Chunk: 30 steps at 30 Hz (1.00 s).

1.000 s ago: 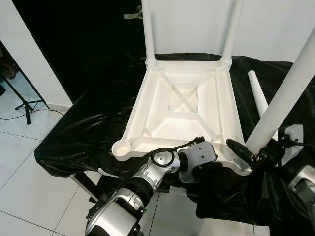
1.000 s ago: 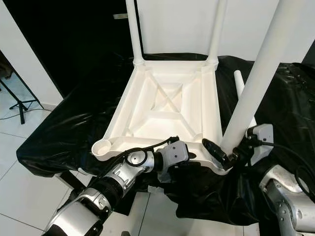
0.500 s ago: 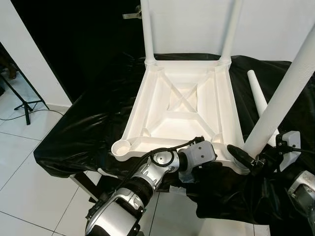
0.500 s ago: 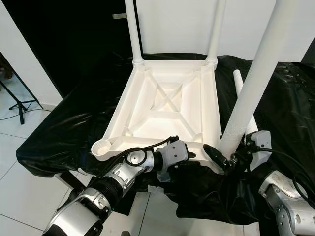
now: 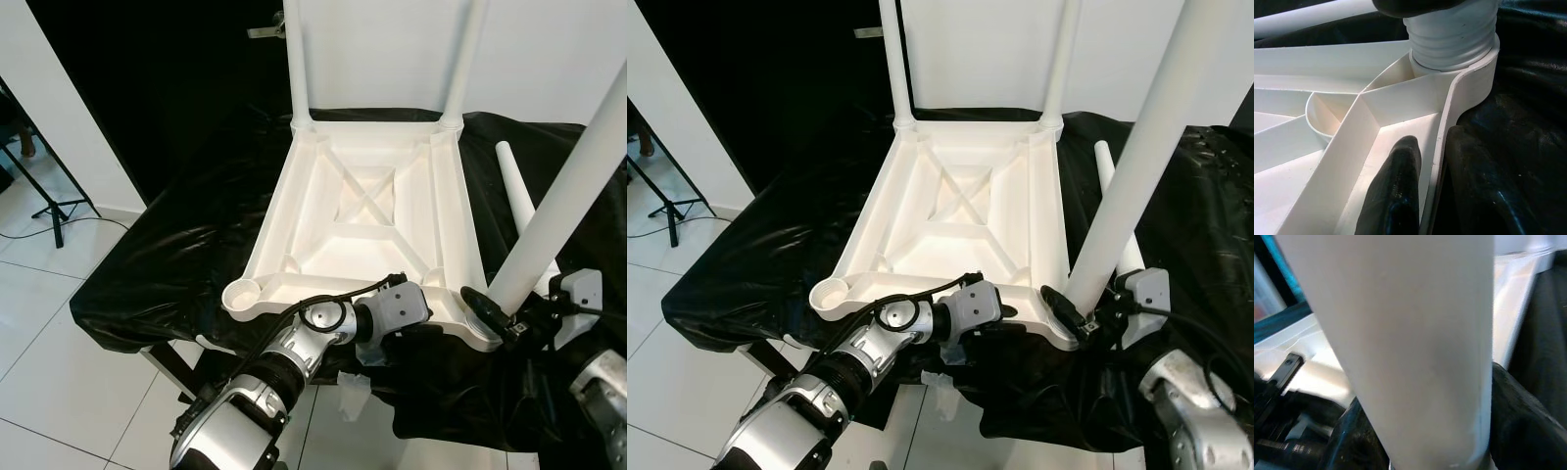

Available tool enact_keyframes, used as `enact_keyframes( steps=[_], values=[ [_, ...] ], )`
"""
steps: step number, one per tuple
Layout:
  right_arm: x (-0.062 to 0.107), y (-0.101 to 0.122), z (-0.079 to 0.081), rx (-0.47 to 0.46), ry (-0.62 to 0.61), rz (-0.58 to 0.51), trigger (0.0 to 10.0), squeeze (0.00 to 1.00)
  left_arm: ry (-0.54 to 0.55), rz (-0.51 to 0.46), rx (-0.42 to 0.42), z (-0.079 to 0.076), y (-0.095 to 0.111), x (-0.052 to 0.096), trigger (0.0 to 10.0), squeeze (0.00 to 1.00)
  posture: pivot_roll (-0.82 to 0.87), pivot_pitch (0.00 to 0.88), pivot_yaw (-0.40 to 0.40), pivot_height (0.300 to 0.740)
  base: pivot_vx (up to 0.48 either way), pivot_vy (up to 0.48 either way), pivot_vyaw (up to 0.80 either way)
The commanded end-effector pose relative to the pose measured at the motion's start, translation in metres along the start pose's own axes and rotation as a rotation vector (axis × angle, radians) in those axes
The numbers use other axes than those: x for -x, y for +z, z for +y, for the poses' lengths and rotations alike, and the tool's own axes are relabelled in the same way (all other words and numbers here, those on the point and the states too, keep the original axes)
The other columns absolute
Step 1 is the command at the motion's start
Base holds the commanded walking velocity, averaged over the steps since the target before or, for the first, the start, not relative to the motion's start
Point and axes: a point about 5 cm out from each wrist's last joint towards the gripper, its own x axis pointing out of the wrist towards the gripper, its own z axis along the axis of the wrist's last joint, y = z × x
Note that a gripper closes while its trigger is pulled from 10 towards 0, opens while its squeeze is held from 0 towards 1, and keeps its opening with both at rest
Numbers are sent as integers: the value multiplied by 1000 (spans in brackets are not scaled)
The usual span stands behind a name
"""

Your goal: Building children table

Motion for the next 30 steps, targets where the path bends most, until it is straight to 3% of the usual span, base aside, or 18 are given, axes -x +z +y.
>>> enact_keyframes(
  steps=[1,3,4,6,7,9,11,16,17,18,19,20,21,24,27,28,30],
  values=[
    [3,-25,18,-66,-26,87,0,0,-32,122,75,-14,-28,3,10000,0,62,0,36,740,0,0,0],
    [3,-25,18,-66,-26,87,0,0,-32,122,75,-14,-28,3,10000,0,62,0,36,740,0,0,0],
    [4,-25,15,-79,-208,48,0,0,-30,124,74,-13,-29,4,10000,0,66,0,36,740,0,0,0],
    [4,-25,15,-79,-208,48,0,0,-30,124,74,-13,-29,4,10000,0,66,0,36,740,0,0,0],
    [5,-23,12,-75,-377,6,0,0,-32,126,74,-14,-30,5,10000,0,64,0,39,740,0,0,0],
    [5,-23,12,-75,-377,6,0,0,-32,126,74,-14,-30,5,10000,0,64,0,39,740,0,0,0],
    [8,-16,13,-14,-581,-54,0,0,-38,127,73,-15,-30,4,10000,0,64,0,45,740,0,0,0],
    [11,-14,11,12,-628,-59,0,0,-40,127,72,-14,-29,5,10000,0,63,0,45,740,0,0,0],
    [10,-15,12,6,-625,-53,2157,0,-40,127,71,-14,-29,5,10000,0,63,0,43,740,0,0,0],
    [9,-16,14,2,-607,-48,9137,0,-40,127,71,-14,-29,5,10000,0,61,0,43,740,0,0,0],
    [9,-16,14,2,-607,-48,9137,0,-40,127,71,-14,-29,5,10000,0,61,0,43,740,0,0,0],
    [7,-16,15,-4,-584,-49,10000,714,-41,127,72,-14,-30,5,10000,0,60,0,42,740,0,0,0],
    [4,-17,17,-12,-547,-50,10000,1000,-41,127,72,-15,-29,5,10000,0,60,0,40,740,0,0,0],
    [2,-17,18,-17,-522,-52,10000,1000,-41,126,73,-15,-29,4,10000,0,60,0,40,740,0,0,0],
    [-4,-20,19,-13,-396,-35,10000,1000,-40,124,73,-15,-29,4,10000,0,52,0,41,740,0,0,0],
    [-6,-24,15,-5,-289,-9,10000,0,-41,122,74,-15,-28,3,10000,0,51,0,42,740,0,0,0],
    [-6,-24,15,-5,-289,-9,10000,0,-41,122,74,-15,-28,3,10000,0,51,0,42,740,0,0,0]
  ],
)
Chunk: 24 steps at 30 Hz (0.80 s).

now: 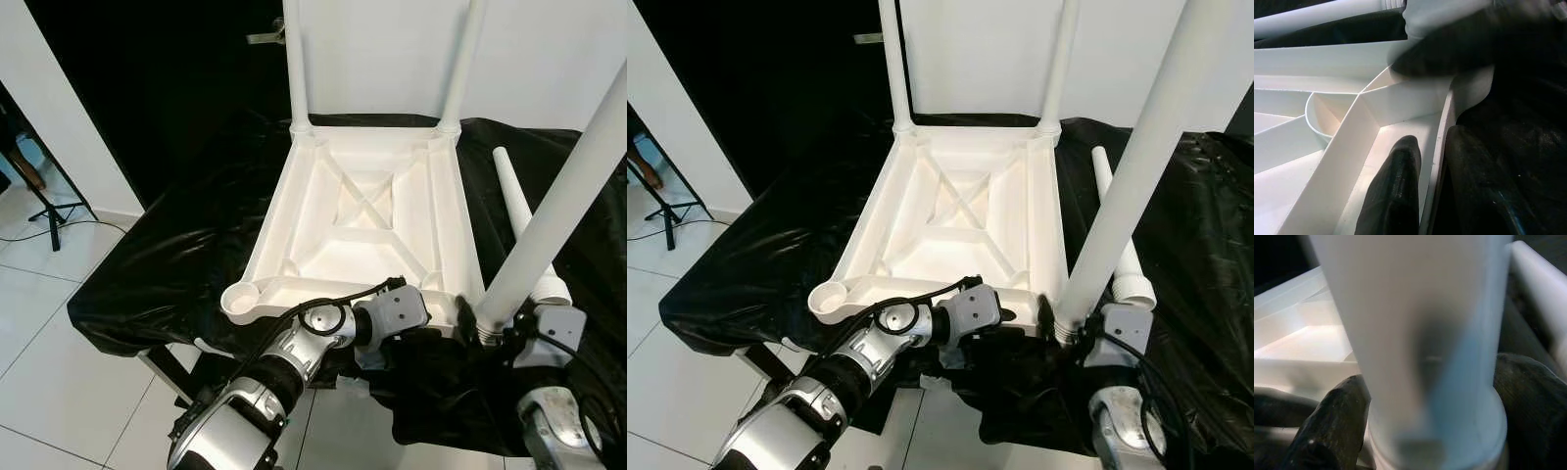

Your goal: Building children table

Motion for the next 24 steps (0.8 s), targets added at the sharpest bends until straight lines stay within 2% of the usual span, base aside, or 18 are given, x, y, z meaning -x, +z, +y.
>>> enact_keyframes(
  steps=[1,2,3,5,11,18,19,20,24],
  values=[
    [-1,-3,2,-24,36,11,10000,0,-39,122,72,-15,-29,4,10000,0,51,0,42,740,0,0,0],
    [-3,-4,-4,-12,126,25,10000,0,-41,120,73,-15,-28,3,10000,0,50,0,44,740,0,0,0],
    [-3,-4,-4,-12,126,25,10000,0,-41,120,73,-15,-28,3,10000,0,50,0,44,740,0,0,0],
    [-4,4,-15,45,286,19,10000,0,-45,120,72,-17,-28,2,10000,0,48,0,44,740,0,0,0],
    [-6,10,-23,130,348,4,10000,0,-41,120,75,-17,-29,3,10000,0,57,0,39,740,0,0,0],
    [-7,11,-25,133,388,-2,10000,0,-43,123,76,-17,-30,3,10000,0,55,0,44,740,0,0,0],
    [-7,11,-27,134,398,-6,2588,0,-44,123,75,-17,-30,4,10000,0,55,0,44,740,0,0,0],
    [-7,12,-28,134,412,-9,0,0,-44,124,75,-17,-30,4,10000,0,55,0,45,740,0,0,0],
    [-5,9,-28,111,418,6,0,0,-45,123,71,-16,-29,3,10000,0,53,0,46,740,0,0,0]
  ],
)
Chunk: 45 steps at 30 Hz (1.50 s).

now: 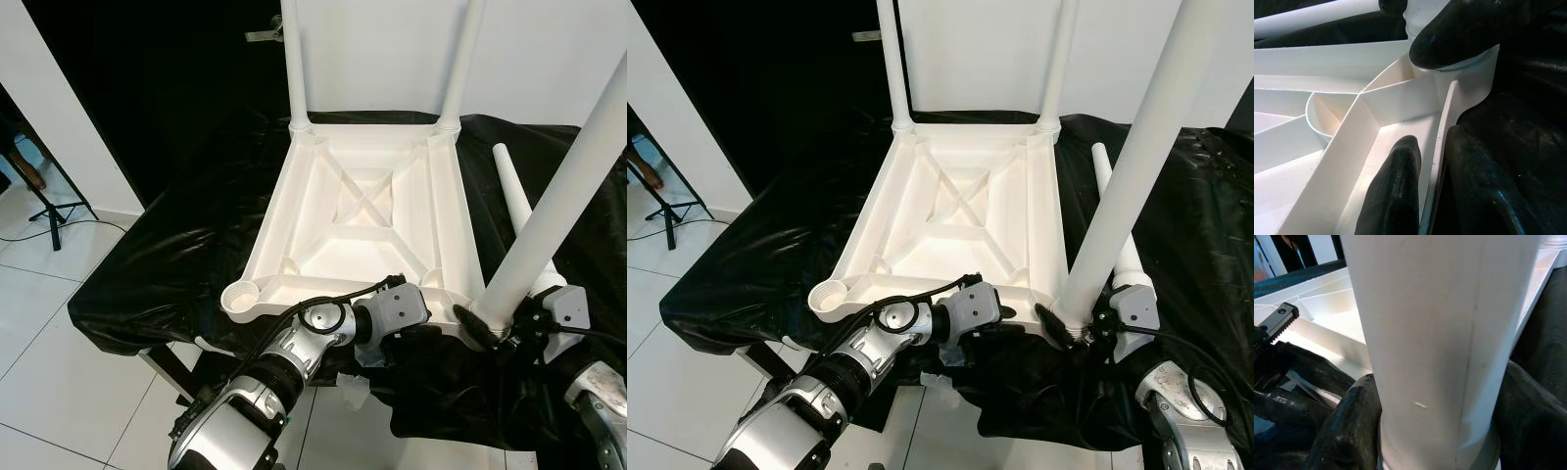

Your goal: Building children table

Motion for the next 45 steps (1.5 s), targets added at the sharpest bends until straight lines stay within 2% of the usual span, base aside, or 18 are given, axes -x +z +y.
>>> enact_keyframes(
  steps=[1,9,11,12,13,14,15,16,18,25,26,27,28,29,32,33,41,45],
  values=[
    [3,-6,3,-36,4,15,0,0,-44,125,73,-16,-29,3,10000,0,53,0,46,740,0,0,0],
    [5,-14,19,-92,-57,27,0,0,-45,125,73,-17,-29,3,10000,0,54,0,42,740,0,0,0],
    [6,-17,27,-122,-128,34,0,0,-46,124,73,-17,-29,3,10000,0,58,0,40,740,0,0,0],
    [9,-21,32,-139,-253,39,0,0,-45,124,73,-17,-30,3,10000,0,62,0,35,740,0,0,0],
    [9,-21,32,-139,-253,39,0,0,-45,124,73,-17,-30,3,10000,0,62,0,35,740,0,0,0],
    [14,-22,33,-148,-409,36,0,0,-42,124,75,-17,-30,3,10000,0,65,0,33,740,0,0,0],
    [14,-22,33,-148,-409,36,0,0,-42,124,75,-17,-30,3,10000,0,65,0,33,740,0,0,0],
    [17,-20,34,-154,-532,24,0,0,-41,124,77,-17,-30,4,10000,0,65,0,36,740,0,0,0],
    [19,-16,35,-160,-655,-3,0,0,-44,127,80,-19,-32,4,10000,0,61,0,40,740,0,0,0],
    [18,-16,37,-160,-695,9,0,0,-50,127,76,-19,-31,4,10000,0,59,0,43,740,0,0,0],
    [16,-16,37,-154,-682,14,6353,0,-49,126,75,-18,-31,4,10000,0,57,0,44,740,0,0,0],
    [14,-16,38,-148,-659,16,10000,0,-48,126,73,-18,-30,4,10000,0,54,0,45,740,0,0,0],
    [14,-16,38,-148,-659,16,10000,0,-48,126,73,-18,-30,4,10000,0,54,0,45,740,0,0,0],
    [12,-15,38,-143,-637,11,10000,1000,-47,126,72,-17,-30,3,10000,0,54,0,45,740,0,0,0],
    [9,-15,34,-124,-571,6,10000,1000,-48,125,72,-17,-29,3,10000,0,52,0,44,740,0,0,0],
    [6,-13,31,-103,-511,1,10000,0,-48,125,73,-18,-30,3,10000,0,52,0,41,740,0,0,0],
    [6,-8,24,-28,-345,-21,10000,0,-47,124,77,-19,-30,2,10000,0,52,0,40,740,0,0,0],
    [8,-8,9,39,-219,2,10000,0,-46,124,77,-18,-30,3,10000,0,52,0,41,740,0,0,0]
  ],
)
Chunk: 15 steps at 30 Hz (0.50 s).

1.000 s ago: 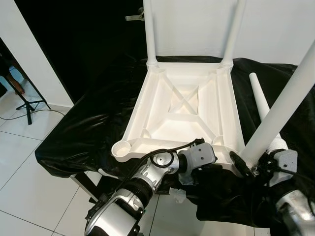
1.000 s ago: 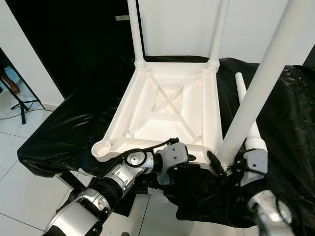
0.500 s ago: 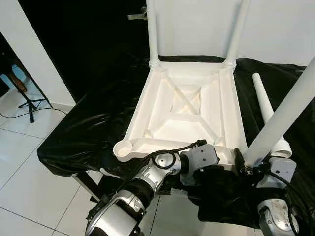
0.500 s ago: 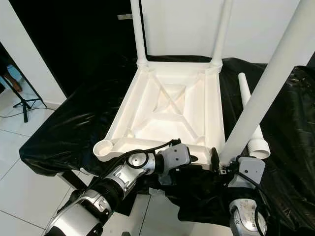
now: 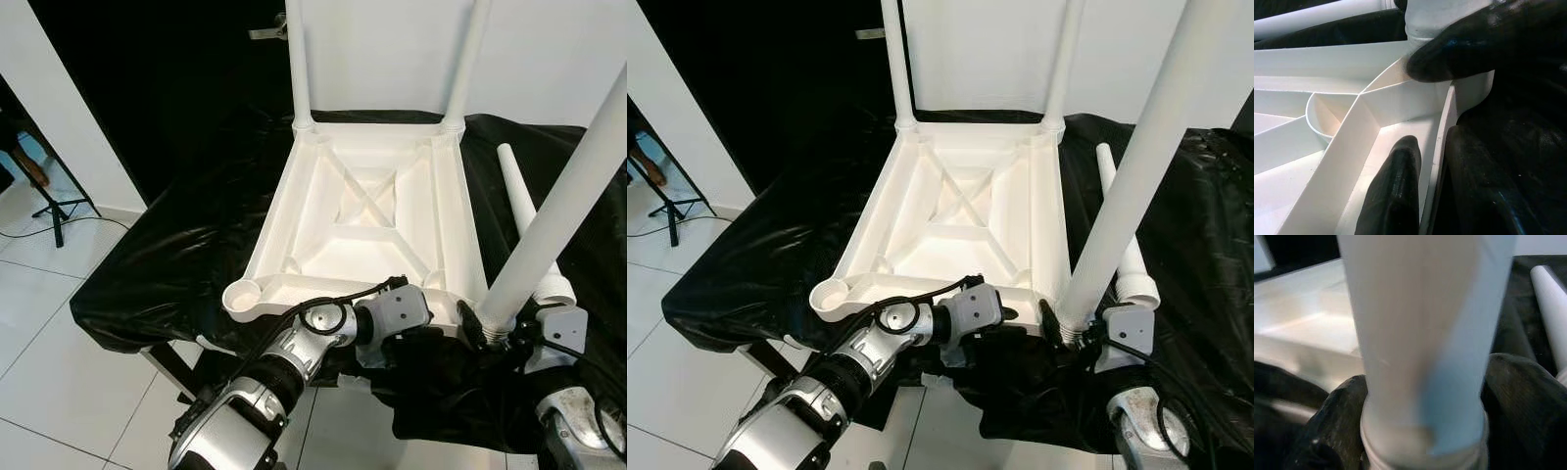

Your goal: Building children table

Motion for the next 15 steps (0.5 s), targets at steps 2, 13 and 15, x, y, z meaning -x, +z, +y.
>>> enact_keyframes(
  steps=[2,13,15],
  values=[
    [-1,-2,-6,-3,34,3,10000,0,-41,130,84,-16,-31,4,10000,0,52,0,41,740,0,0,0],
    [6,-10,6,-102,74,39,0,0,-42,132,82,-16,-32,4,10000,0,53,0,43,740,0,0,0],
    [8,-12,8,-134,-6,39,0,0,-42,133,82,-16,-32,5,10000,0,55,0,42,740,0,0,0]
  ],
)
